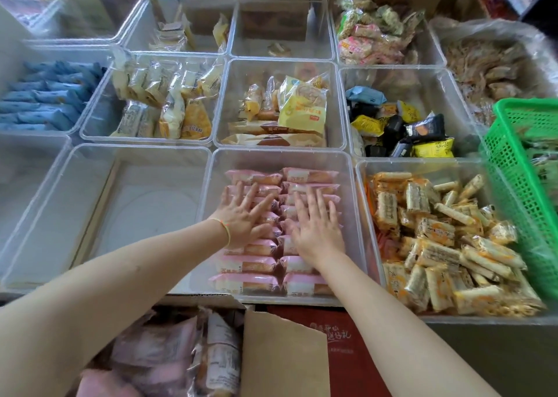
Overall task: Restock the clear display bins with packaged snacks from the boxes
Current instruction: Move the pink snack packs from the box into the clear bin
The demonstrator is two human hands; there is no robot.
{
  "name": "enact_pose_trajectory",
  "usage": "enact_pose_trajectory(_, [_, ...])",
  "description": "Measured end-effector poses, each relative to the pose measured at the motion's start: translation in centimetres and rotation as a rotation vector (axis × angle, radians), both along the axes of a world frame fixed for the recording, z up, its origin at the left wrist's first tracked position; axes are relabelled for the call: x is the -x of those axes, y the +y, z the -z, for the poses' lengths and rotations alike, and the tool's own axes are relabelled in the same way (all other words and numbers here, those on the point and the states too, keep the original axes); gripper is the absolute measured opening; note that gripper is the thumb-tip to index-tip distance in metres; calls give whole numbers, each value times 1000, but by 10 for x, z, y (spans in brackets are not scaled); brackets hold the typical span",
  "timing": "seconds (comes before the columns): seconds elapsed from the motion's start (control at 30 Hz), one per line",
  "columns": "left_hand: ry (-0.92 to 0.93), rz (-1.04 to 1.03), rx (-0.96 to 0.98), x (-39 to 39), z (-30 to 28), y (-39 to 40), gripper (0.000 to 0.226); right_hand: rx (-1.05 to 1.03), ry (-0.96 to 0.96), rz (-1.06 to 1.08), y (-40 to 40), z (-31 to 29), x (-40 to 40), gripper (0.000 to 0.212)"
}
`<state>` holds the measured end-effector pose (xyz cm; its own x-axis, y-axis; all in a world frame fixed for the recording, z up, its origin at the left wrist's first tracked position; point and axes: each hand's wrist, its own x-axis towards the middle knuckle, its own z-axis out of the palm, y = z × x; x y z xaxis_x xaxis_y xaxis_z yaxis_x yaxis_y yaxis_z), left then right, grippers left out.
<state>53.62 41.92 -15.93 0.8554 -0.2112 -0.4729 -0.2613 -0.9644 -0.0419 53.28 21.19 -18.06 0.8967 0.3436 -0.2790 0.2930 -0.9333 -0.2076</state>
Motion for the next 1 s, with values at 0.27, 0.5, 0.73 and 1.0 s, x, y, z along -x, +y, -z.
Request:
enact_pose_trajectory(0.27, [-16, -30, 38, -11, 1, 0, 67, 22, 64, 11, -6, -1, 8, 63])
enact_pose_trajectory(0.5, [-33, 201, -157, 3, -19, 7, 65, 108, 73, 25, 3, -17, -6, 58])
enact_pose_trajectory(0.73, [180, 82, 84, 32, -64, -5, 44, -2, -4, 79, 12, -52, 35, 27])
enact_pose_trajectory(1.0, [-175, -175, 429, 80, -170, 6, 26, -562, -30, 230, 25, -131, 76, 18])
